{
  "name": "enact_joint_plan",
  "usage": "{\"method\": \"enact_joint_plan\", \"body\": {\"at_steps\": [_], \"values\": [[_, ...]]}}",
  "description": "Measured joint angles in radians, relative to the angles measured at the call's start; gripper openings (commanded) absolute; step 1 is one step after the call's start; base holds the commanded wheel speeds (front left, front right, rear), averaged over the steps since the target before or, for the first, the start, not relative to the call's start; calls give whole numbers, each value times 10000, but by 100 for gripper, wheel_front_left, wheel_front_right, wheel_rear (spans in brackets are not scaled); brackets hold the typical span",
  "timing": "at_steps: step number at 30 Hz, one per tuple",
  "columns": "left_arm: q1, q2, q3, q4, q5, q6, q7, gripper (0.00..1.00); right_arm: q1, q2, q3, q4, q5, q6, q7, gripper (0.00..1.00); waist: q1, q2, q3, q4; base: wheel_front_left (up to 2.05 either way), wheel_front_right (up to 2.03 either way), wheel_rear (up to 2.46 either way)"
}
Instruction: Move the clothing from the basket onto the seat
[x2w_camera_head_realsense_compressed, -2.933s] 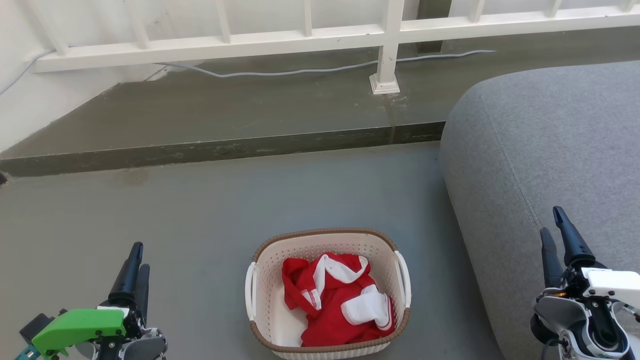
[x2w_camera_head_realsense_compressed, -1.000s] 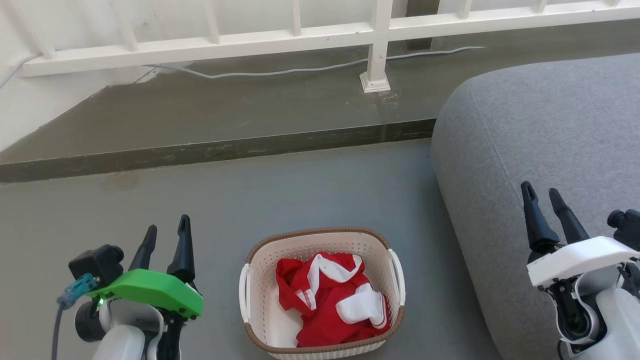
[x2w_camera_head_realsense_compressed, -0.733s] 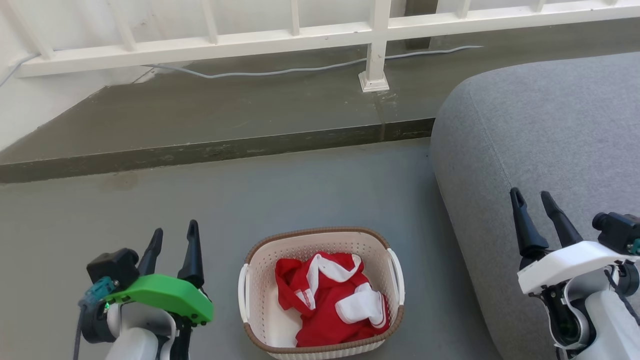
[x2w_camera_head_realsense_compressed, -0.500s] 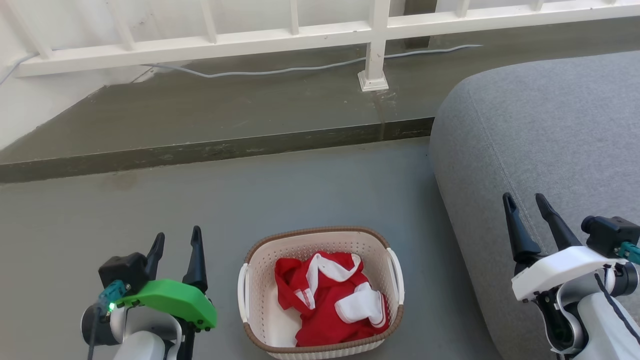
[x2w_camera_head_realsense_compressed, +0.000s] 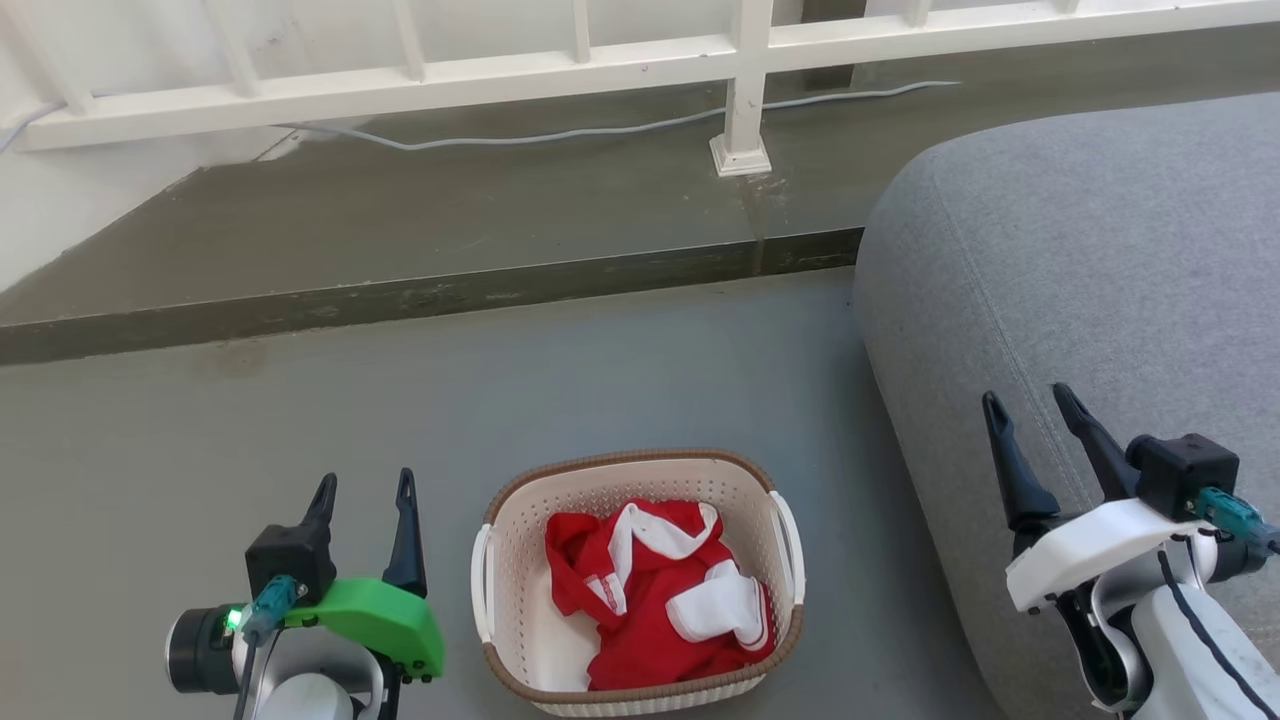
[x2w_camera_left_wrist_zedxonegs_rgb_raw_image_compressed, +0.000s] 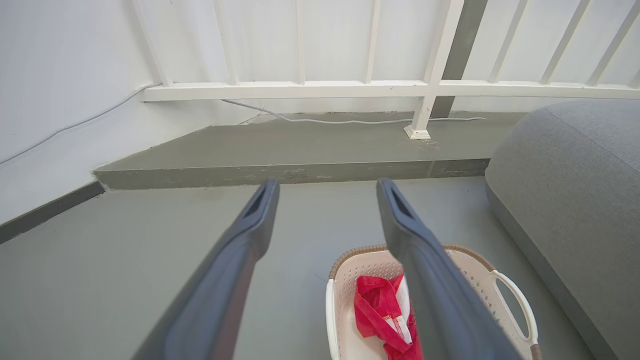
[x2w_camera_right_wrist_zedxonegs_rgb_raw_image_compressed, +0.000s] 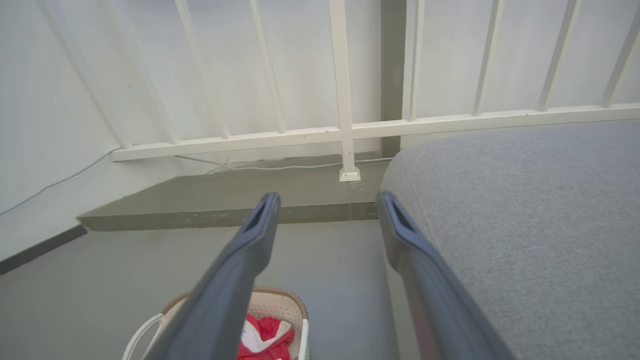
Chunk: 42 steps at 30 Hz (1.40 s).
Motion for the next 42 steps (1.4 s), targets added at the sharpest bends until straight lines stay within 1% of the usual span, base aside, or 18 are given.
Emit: {"method": "enact_joint_plan", "body": {"at_steps": [3, 6, 7, 11, 14, 26, 31, 33, 42], "values": [[-19, -13, -2, 46, 123, 8, -82, 100, -44, -4, 50, 15, -261, 4, -88, 100, 0, 0, 15, -12, 0, 0, 0], [-154, -31, -2, 142, 568, 127, -173, 100, -46, -4, 151, 63, -558, 10, -194, 100, 0, 0, 33, -24, 0, 0, 0], [-204, -42, 10, 161, 591, 127, -173, 100, -48, -2, 163, 88, -571, 77, -201, 100, 0, 0, 36, -23, 0, 0, 0], [-236, -130, 157, 272, 587, 128, -173, 100, -57, 8, 161, 148, -571, 113, -201, 100, 0, 0, 46, -16, 0, 0, 0], [-236, -167, 244, 301, 573, 128, -173, 100, -92, 29, 132, 196, -568, 211, -203, 100, 0, 0, 60, -8, 0, 0, 0], [-251, -215, 336, 366, 589, 128, -173, 100, -231, 125, 31, 326, -566, 353, -203, 100, 0, 0, 133, 4, 0, 0, 0], [-262, -224, 337, 410, 614, 128, -173, 100, -253, 188, 12, 351, -566, 362, -203, 100, 0, 0, 155, -2, 0, 0, 0], [-265, -232, 345, 426, 619, 128, -173, 100, -255, 201, -8, 364, -566, 435, -203, 100, 0, 0, 165, -1, 0, 0, 0], [-374, -251, 414, 491, 675, 128, -173, 100, -365, 249, -58, 393, -568, 451, -203, 100, 0, 0, 234, 20, 0, 0, 0]]}}
